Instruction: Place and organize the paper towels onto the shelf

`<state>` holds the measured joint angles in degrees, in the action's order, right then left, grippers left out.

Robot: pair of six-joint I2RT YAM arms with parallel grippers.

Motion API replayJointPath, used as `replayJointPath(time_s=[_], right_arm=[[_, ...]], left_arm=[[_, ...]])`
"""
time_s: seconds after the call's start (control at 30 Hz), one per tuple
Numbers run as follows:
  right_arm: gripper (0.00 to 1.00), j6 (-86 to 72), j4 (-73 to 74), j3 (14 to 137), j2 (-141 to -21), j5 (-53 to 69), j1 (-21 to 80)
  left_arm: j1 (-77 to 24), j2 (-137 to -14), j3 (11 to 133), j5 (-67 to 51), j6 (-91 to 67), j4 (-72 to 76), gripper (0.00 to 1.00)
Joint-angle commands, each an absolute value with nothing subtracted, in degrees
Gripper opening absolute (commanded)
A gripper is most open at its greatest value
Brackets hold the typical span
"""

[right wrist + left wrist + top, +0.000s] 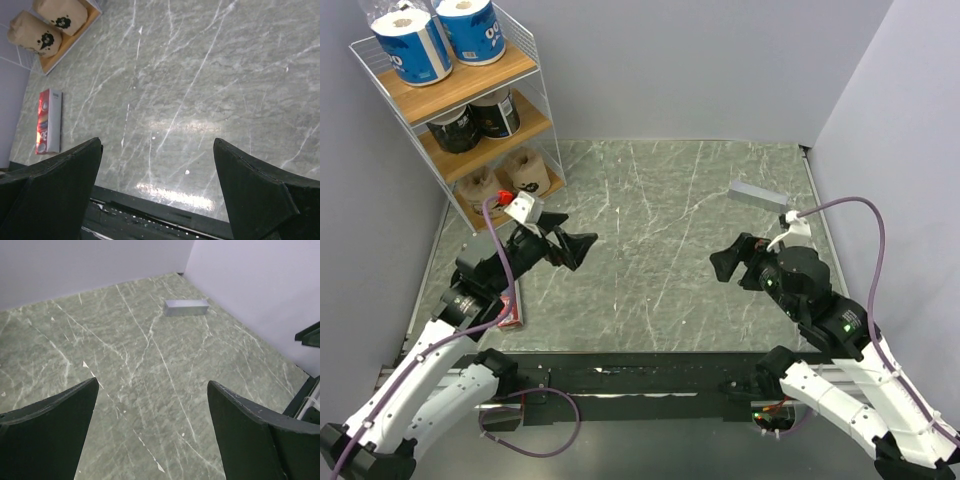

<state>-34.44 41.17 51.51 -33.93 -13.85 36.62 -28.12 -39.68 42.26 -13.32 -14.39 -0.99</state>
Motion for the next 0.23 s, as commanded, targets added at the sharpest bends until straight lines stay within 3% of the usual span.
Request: replayJointPath(time_s=[0.0,0.2], right_arm=[[1.00,-33.2,38.7,56.5,-34.3,-15.6,36.9],[1.00,-33.2,37.5,55.7,-33.9,-14.9,36.9]], left_arm=[[-28.1,-39.1,43.9,-15.2,-15.0,1.6,0.96],[-28.0,-38.6,43.8,-14.3,-14.4,1.0,0.96]])
